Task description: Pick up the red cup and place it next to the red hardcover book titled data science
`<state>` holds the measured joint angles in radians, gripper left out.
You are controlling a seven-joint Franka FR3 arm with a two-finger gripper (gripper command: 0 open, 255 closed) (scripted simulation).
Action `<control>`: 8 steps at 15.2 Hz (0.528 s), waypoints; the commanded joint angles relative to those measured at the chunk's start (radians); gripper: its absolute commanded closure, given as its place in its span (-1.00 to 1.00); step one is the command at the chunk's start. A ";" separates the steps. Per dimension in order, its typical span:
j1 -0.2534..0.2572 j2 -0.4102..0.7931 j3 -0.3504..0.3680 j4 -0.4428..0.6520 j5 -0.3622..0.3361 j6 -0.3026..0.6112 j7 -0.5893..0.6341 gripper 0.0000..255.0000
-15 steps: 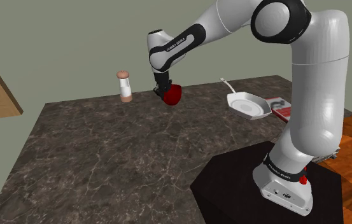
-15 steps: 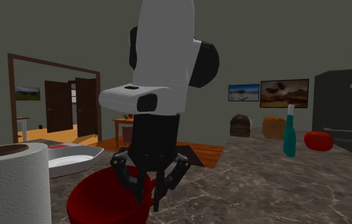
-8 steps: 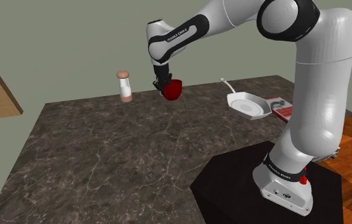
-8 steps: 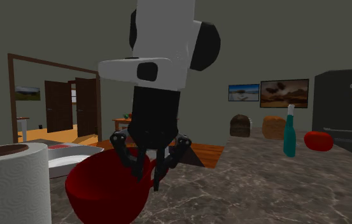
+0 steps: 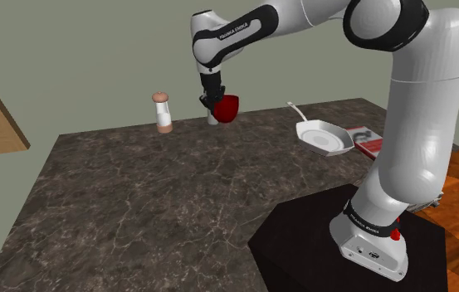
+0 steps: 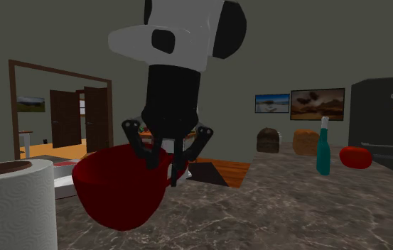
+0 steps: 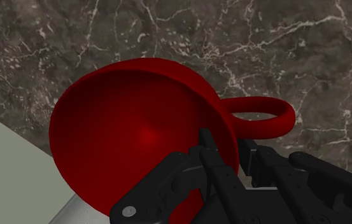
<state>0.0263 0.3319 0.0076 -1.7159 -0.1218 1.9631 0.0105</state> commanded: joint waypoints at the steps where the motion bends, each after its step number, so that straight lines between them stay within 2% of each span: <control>1: 0.001 -0.008 0.001 0.018 0.001 -0.026 -0.002 1.00; 8: 0.001 -0.032 0.001 0.079 0.005 -0.110 -0.011 1.00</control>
<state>0.0271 0.3055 0.0085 -1.6447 -0.1175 1.8661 -0.0001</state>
